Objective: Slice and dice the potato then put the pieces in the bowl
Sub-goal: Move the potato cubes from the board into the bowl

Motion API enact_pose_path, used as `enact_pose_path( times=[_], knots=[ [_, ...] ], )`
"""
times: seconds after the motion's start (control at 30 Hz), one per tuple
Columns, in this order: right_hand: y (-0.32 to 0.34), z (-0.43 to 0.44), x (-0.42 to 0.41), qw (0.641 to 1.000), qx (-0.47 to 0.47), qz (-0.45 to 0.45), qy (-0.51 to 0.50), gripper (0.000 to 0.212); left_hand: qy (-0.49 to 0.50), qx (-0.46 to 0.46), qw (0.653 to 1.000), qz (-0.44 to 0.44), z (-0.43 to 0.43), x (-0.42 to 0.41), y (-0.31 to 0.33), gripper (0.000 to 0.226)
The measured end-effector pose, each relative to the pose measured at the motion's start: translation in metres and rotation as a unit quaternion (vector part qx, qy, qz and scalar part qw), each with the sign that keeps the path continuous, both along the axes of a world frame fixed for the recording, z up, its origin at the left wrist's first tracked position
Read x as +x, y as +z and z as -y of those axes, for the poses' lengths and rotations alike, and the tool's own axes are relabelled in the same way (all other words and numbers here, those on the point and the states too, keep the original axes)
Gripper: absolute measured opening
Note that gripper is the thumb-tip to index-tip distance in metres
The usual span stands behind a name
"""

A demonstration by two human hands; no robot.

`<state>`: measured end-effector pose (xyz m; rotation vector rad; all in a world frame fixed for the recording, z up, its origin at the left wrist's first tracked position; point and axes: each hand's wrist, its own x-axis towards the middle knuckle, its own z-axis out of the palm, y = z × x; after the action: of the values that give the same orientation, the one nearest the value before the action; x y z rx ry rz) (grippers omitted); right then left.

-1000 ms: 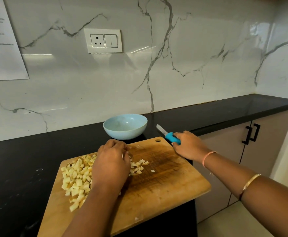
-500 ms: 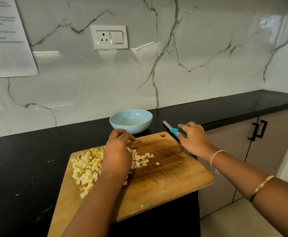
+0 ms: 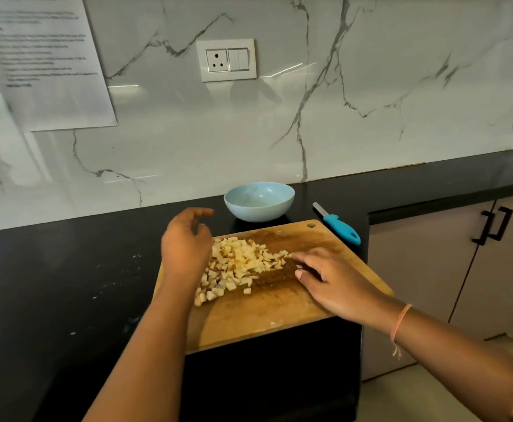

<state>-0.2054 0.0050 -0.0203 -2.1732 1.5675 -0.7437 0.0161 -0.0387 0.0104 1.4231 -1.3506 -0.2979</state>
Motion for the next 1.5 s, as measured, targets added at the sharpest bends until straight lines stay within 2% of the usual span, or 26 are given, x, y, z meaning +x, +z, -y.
enact_pose_path(
  times=[0.07,0.13,0.27,0.37,0.47,0.63,0.77,0.87,0.97,1.13,1.23,1.33,1.4,1.5],
  knots=[
    [0.002,0.000,0.003,1.000,0.002,0.027,0.012,0.043,0.023,0.007,0.999,-0.040,-0.002,0.017,-0.002,0.026],
    [0.004,0.009,0.004,0.999,0.000,0.044,-0.011,0.043,0.021,0.037,0.996,-0.075,-0.005,0.027,-0.003,0.032],
    [0.004,0.032,0.015,0.997,0.039,-0.031,-0.060,0.055,-0.012,0.126,0.988,-0.087,-0.006,0.027,-0.009,0.050],
    [0.005,0.036,0.030,0.998,0.051,-0.037,-0.025,0.057,-0.028,0.163,0.982,-0.089,-0.001,0.024,-0.010,0.053],
    [0.010,0.041,0.037,1.000,0.028,0.014,-0.003,0.053,-0.013,0.152,0.982,-0.107,0.004,0.027,-0.011,0.052],
    [0.007,0.060,0.049,0.998,0.043,0.001,-0.040,0.057,-0.005,0.153,0.985,-0.084,0.015,0.031,-0.017,0.049],
    [0.006,0.067,0.068,0.997,0.046,0.049,-0.025,0.060,-0.013,0.170,0.982,-0.077,0.019,0.029,-0.019,0.049],
    [0.009,0.068,0.083,0.995,0.063,0.076,-0.008,0.053,-0.011,0.169,0.981,-0.099,0.022,0.031,-0.020,0.049],
    [0.009,0.069,0.092,0.997,0.038,0.073,0.000,0.042,0.012,0.147,0.980,-0.134,0.024,0.033,-0.021,0.048],
    [0.018,0.077,0.098,0.987,-0.006,0.161,-0.027,0.028,0.057,0.098,0.976,-0.184,0.024,0.036,-0.022,0.043],
    [0.025,0.087,0.109,0.989,0.036,0.141,0.015,0.031,0.052,0.103,0.974,-0.192,0.025,0.038,-0.023,0.038],
    [0.025,0.096,0.118,0.993,0.093,0.041,0.054,0.040,0.022,0.114,0.979,-0.170,0.027,0.041,-0.021,0.039],
    [0.022,0.097,0.119,0.994,0.084,-0.012,0.068,0.037,0.003,0.133,0.980,-0.150,0.027,0.042,-0.020,0.041],
    [0.017,0.099,0.114,0.997,0.035,0.005,0.074,0.039,-0.018,0.161,0.982,-0.099,0.029,0.042,-0.023,0.043]
  ],
)
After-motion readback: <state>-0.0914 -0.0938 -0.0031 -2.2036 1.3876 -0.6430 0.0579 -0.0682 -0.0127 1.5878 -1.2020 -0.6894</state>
